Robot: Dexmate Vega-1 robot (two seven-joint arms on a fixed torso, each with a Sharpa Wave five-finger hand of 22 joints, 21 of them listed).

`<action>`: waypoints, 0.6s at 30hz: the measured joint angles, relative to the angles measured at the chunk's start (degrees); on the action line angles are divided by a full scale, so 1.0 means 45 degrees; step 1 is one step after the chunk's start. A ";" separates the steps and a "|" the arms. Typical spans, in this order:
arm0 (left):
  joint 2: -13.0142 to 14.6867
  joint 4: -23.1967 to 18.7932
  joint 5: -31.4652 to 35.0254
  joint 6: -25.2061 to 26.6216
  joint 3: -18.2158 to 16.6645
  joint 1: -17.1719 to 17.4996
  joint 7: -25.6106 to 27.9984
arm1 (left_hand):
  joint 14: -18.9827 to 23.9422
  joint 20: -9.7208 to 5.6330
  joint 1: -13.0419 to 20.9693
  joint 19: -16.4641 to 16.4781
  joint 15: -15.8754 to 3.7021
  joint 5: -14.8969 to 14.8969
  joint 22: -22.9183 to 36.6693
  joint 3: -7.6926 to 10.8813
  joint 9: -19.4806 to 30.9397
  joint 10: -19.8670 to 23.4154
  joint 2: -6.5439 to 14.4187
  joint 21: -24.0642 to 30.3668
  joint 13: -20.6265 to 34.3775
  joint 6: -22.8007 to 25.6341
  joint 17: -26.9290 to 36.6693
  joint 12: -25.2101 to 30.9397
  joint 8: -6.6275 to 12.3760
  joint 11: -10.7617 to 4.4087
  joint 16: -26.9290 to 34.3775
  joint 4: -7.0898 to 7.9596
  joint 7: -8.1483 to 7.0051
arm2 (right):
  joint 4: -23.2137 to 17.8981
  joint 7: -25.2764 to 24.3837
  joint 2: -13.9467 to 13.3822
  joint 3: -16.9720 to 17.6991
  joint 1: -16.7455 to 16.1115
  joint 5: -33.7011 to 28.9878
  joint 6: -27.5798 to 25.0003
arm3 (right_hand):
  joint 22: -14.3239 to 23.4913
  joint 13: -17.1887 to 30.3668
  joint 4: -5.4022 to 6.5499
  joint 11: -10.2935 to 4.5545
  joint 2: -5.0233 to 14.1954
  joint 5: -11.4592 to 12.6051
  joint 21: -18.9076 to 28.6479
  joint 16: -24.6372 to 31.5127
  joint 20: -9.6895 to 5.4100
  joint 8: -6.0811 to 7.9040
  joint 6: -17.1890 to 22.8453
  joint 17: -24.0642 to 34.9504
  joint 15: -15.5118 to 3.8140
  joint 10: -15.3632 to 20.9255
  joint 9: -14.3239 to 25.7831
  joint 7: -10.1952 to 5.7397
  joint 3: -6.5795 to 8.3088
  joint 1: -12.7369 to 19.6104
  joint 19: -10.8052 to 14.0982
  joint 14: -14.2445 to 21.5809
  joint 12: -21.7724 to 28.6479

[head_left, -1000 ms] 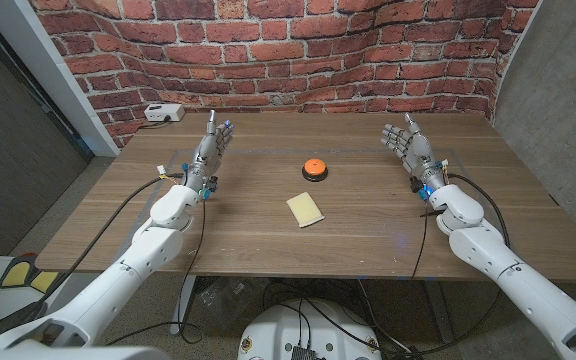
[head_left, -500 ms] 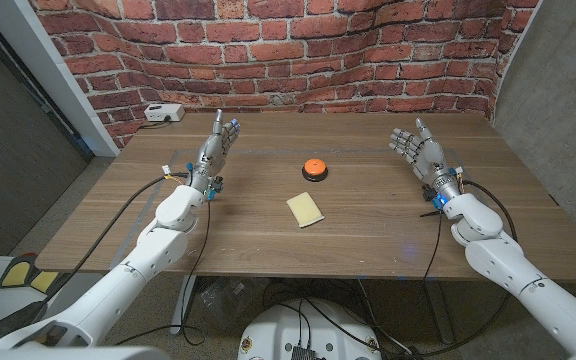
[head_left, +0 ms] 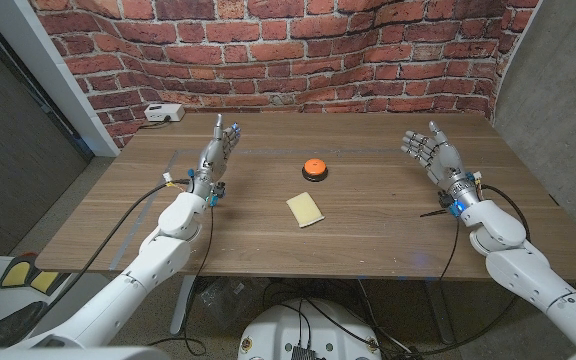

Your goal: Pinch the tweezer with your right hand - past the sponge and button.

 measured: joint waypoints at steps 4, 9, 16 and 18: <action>-0.0007 0.0009 0.0029 -0.0151 -0.0032 0.0046 0.0004 | 0.1121 0.0190 0.0284 0.1347 -0.0099 -0.0053 -0.0020 -0.0056 0.0000 0.1158 -0.0022 0.0262 0.0000 0.1122 0.0000 0.0169 0.0139 -0.0035 0.0122 -0.0084 -0.0050 | -0.0297 -0.0177 -0.0154 0.0278 -0.0447 -0.0130 0.0114 | 0.0000 0.0004 0.0000 -0.0035 0.0051 0.0000 -0.0059 0.0000 0.0040 0.0000 0.0000 0.0000 -0.0072 0.0069 0.0030 0.0000 0.0000 0.0051 0.0135 0.0072 0.0000; 0.0007 -0.0020 0.0259 -0.0167 -0.0065 0.0146 0.0229 | 0.1305 0.0243 0.0368 0.1602 -0.0132 -0.0099 -0.0031 -0.0071 -0.0001 0.1394 0.0062 0.0273 0.0000 0.1398 0.0000 0.0177 0.0139 -0.0011 0.0122 -0.0099 -0.0073 | -0.0677 -0.0451 -0.0333 0.0682 -0.1080 -0.0321 0.0254 | 0.0000 0.0004 -0.0053 -0.0051 0.0101 0.0000 -0.0059 0.0000 0.0021 0.0000 -0.0075 0.0000 -0.0073 0.0084 0.0030 -0.0074 0.0054 0.0101 0.0154 0.0072 0.0000; 0.0043 -0.0239 0.0517 -0.0165 -0.0092 0.0272 0.0504 | 0.1304 0.0469 0.0552 0.1375 -0.0132 -0.0099 -0.0030 -0.0071 -0.0002 0.1345 -0.0023 0.0135 0.0050 0.1397 0.0000 0.0065 0.0086 -0.0061 0.0035 -0.0098 -0.0073 | -0.1105 -0.0724 -0.0524 0.1239 -0.1891 -0.0605 0.0425 | -0.0001 0.0004 -0.0093 -0.0056 0.0118 0.0000 -0.0059 0.0000 0.0021 0.0000 -0.0074 -0.0001 -0.0072 0.0089 0.0029 -0.0074 0.0093 0.0217 0.0153 0.0072 -0.0001; 0.0050 -0.0255 0.0561 -0.0148 -0.0095 0.0307 0.0590 | 0.1253 0.0462 0.0553 0.1374 -0.0082 -0.0098 -0.0030 -0.0071 -0.0002 0.1316 -0.0020 0.0050 0.0064 0.1397 0.0000 0.0017 0.0057 -0.0031 -0.0055 -0.0098 -0.0073 | -0.1224 -0.0827 -0.0582 0.1411 -0.2125 -0.0733 0.0468 | -0.0001 0.0003 -0.0105 -0.0120 0.0156 0.0000 -0.0059 0.0000 0.0023 0.0000 -0.0074 0.0000 -0.0072 0.0154 0.0029 -0.0073 0.0106 0.0255 0.0154 0.0072 -0.0001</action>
